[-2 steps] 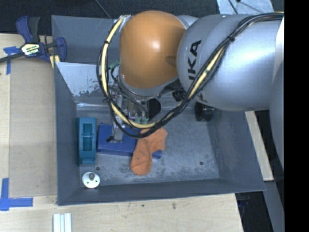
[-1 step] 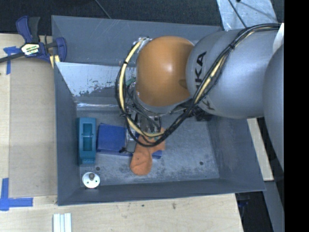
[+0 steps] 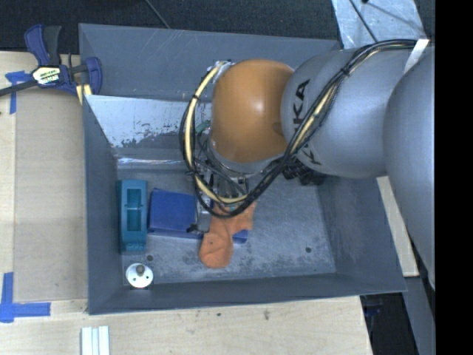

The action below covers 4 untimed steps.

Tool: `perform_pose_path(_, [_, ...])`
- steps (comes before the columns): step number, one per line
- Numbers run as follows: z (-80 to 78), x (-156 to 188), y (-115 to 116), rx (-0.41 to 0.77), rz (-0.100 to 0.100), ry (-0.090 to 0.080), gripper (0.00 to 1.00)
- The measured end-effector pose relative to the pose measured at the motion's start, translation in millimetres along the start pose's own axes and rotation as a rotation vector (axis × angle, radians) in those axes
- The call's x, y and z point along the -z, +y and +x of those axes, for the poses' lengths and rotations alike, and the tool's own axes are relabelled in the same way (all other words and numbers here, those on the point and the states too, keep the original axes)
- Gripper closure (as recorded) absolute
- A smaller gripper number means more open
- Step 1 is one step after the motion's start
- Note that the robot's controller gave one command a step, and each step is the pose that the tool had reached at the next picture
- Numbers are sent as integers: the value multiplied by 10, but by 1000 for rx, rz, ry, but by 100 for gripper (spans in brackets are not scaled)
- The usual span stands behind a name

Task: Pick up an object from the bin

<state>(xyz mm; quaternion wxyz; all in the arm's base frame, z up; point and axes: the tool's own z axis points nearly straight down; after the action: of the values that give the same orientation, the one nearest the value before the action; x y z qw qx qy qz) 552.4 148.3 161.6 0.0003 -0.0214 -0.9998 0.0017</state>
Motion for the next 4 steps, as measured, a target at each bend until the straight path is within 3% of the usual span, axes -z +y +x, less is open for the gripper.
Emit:
perform_pose_path(1, [223, -44, 8, 162, -4, -4, 0])
perform_pose_path(2, [233, -454, -189, 245, -5, -10, 0])
perform_pose_path(3, [356, -731, -395, 478, -4, -5, 100])
perform_pose_path(4, [356, -731, -395, 478, -4, -5, 100])
